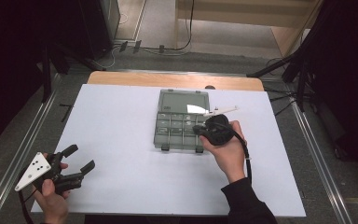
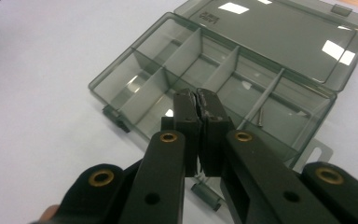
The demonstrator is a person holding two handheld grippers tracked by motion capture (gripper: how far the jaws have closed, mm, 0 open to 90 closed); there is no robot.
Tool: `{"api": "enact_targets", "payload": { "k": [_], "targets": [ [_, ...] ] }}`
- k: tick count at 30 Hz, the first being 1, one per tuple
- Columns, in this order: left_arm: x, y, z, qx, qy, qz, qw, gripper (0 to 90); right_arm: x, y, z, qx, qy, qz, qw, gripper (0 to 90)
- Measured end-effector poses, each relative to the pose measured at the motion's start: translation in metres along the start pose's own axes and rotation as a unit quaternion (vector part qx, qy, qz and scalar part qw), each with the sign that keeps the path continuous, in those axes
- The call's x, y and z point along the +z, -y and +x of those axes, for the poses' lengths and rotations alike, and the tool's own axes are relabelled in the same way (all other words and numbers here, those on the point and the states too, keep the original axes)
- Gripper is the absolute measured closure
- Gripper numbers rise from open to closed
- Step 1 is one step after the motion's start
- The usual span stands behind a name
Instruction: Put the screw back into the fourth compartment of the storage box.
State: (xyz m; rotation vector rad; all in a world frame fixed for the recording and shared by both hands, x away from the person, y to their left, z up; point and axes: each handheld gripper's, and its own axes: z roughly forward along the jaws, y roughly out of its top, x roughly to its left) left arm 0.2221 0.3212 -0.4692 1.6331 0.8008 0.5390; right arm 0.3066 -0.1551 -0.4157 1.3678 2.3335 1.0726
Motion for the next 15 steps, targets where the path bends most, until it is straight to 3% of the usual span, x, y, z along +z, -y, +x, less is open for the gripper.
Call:
{"api": "enact_targets", "payload": {
  "k": [15],
  "targets": [
    [0.000,0.000,0.001,-0.002,0.000,-0.002,1.0000,12.7,0.028,-0.006,-0.043,0.042,0.043,0.005,0.9982,89.7]
  ]
}}
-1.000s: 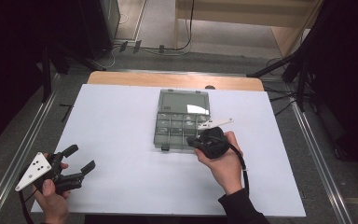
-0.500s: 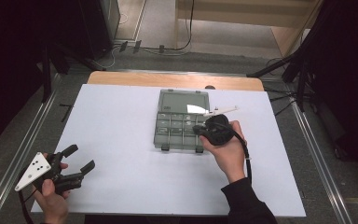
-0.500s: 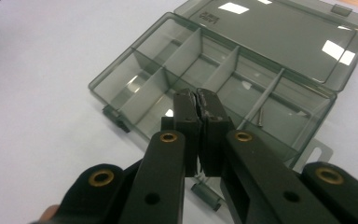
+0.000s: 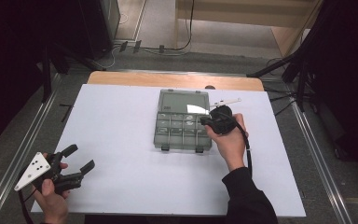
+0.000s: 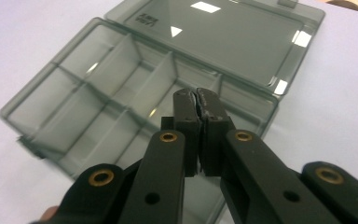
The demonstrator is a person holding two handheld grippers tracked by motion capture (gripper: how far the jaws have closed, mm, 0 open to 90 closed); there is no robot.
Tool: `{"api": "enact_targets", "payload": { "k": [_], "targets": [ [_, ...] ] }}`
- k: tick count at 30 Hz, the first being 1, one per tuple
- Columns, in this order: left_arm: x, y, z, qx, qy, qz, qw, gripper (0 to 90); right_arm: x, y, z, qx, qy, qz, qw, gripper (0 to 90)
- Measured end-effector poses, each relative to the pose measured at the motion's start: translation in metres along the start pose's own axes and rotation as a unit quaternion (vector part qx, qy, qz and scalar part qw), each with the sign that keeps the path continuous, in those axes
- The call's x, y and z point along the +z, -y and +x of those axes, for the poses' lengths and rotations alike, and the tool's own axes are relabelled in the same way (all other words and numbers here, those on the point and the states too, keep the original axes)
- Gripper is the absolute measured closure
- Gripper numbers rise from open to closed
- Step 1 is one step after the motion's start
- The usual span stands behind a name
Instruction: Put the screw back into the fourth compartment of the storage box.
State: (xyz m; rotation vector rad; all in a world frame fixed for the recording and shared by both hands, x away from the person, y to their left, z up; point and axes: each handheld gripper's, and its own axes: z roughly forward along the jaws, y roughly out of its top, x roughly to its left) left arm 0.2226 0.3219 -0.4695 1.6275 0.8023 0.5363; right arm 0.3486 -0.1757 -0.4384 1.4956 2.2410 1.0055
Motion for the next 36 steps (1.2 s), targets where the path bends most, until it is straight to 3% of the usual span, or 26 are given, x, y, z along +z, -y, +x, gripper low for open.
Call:
{"api": "enact_targets", "payload": {
  "k": [11,15,20,25,29,32,36],
  "targets": [
    [0.000,0.000,0.000,-0.001,0.000,-0.002,1.0000,12.7,0.027,0.002,-0.012,0.010,0.017,0.021,0.9996,88.9],
    [0.000,0.000,0.000,-0.001,0.000,-0.002,1.0000,12.7,0.023,0.002,-0.012,0.017,0.023,0.006,0.9996,67.0],
    [0.000,0.000,0.000,0.000,0.001,-0.002,1.0000,12.7,0.009,0.007,-0.011,0.003,0.008,-0.026,0.9996,45.2],
    [0.000,0.000,-0.001,0.000,0.001,-0.001,1.0000,12.7,-0.006,0.019,-0.011,0.009,0.001,-0.060,0.9981,17.5],
    [0.000,0.000,-0.001,0.001,0.000,0.000,1.0000,12.7,-0.019,0.032,-0.012,0.013,-0.014,-0.082,0.9964,13.1],
    [0.001,0.000,0.000,0.002,0.002,0.000,1.0000,12.7,-0.027,0.042,-0.013,0.018,-0.023,-0.093,0.9953,0.0],
    [0.000,0.000,0.000,0.001,0.001,-0.001,1.0000,12.7,-0.041,0.058,-0.016,0.017,-0.025,-0.117,0.9927,0.0]
  ]
}}
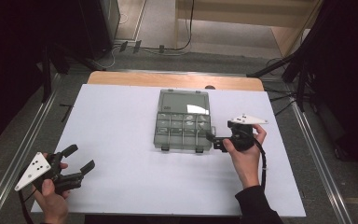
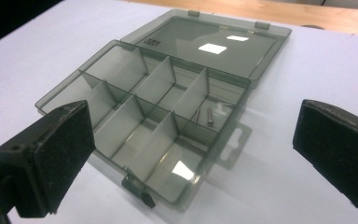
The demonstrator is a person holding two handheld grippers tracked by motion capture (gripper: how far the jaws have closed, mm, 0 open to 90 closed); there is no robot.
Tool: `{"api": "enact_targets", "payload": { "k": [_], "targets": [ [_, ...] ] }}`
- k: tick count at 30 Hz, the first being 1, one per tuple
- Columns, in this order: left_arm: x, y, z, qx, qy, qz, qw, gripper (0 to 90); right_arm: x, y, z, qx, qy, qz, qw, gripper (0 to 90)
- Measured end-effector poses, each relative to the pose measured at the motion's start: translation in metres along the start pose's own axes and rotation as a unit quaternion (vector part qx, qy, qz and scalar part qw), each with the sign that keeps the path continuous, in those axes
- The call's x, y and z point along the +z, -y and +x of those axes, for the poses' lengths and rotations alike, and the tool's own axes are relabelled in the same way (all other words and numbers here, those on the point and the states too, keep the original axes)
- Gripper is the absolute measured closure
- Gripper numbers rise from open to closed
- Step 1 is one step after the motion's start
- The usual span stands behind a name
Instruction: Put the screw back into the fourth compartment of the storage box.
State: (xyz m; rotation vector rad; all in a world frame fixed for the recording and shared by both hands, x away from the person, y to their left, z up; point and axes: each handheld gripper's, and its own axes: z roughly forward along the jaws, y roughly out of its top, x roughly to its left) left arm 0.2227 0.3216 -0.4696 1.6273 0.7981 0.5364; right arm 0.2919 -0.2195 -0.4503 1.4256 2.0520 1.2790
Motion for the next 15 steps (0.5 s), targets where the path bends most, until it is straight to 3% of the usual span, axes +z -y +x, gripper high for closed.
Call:
{"api": "enact_targets", "payload": {
  "k": [9,15],
  "targets": [
    [0.000,0.000,0.000,0.002,0.000,0.002,1.0000,12.7,-0.033,0.029,-0.004,-0.009,0.014,-0.028,0.9995,0.0],
    [0.000,0.000,0.000,0.003,0.000,0.003,1.0000,12.7,-0.051,0.053,-0.008,-0.008,0.027,-0.064,0.9976,0.0]
  ]
}}
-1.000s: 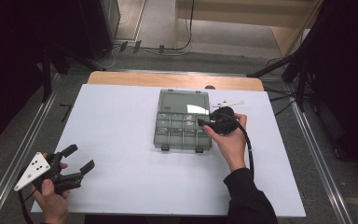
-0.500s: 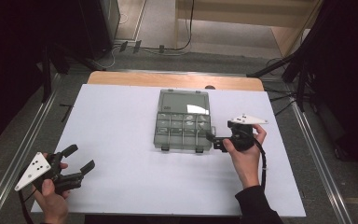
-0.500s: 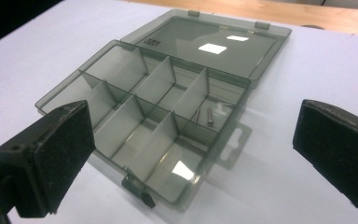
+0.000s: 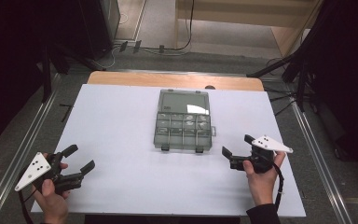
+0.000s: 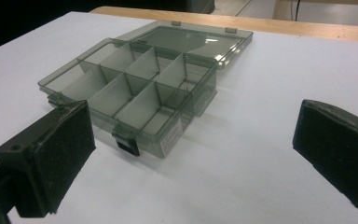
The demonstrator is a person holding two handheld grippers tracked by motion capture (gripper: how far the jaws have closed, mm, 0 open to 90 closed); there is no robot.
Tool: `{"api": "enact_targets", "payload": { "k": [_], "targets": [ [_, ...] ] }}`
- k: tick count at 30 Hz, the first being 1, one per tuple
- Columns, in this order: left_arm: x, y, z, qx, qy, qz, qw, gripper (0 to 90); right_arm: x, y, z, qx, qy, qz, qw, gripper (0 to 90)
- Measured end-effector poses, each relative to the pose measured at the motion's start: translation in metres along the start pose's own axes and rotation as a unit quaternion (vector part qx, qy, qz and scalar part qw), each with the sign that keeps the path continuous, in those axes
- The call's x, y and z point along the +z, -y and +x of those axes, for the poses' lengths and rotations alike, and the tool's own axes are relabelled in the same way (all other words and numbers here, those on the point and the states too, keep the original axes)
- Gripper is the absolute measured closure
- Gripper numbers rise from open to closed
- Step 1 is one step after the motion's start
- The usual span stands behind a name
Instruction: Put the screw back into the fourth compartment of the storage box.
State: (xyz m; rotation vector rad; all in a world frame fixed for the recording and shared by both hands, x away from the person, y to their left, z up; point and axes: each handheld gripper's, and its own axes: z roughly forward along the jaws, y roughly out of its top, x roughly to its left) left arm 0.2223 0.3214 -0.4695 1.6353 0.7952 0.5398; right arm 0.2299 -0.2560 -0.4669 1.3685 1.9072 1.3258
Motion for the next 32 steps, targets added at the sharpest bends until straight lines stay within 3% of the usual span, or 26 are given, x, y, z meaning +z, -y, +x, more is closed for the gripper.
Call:
{"api": "enact_targets", "payload": {
  "k": [9,14,17,20,32],
  "targets": [
    [0.000,0.000,0.000,0.001,-0.001,0.000,1.0000,12.7,-0.027,0.023,-0.005,0.006,0.007,-0.019,0.9998,0.0],
    [0.000,0.000,0.000,0.001,-0.002,0.001,1.0000,12.7,-0.040,0.037,-0.013,0.007,0.020,-0.025,0.9995,0.0],
    [0.000,0.000,0.000,0.001,-0.002,0.001,1.0000,12.7,-0.049,0.043,-0.019,0.017,0.013,-0.036,0.9991,0.0],
    [-0.001,0.000,0.000,0.001,-0.002,0.001,1.0000,12.7,-0.057,0.048,-0.021,0.010,0.022,-0.039,0.9989,0.0],
    [0.000,0.000,0.000,0.002,-0.003,0.002,1.0000,12.7,-0.069,0.057,-0.025,0.018,0.025,-0.044,0.9986,0.0]
  ]
}}
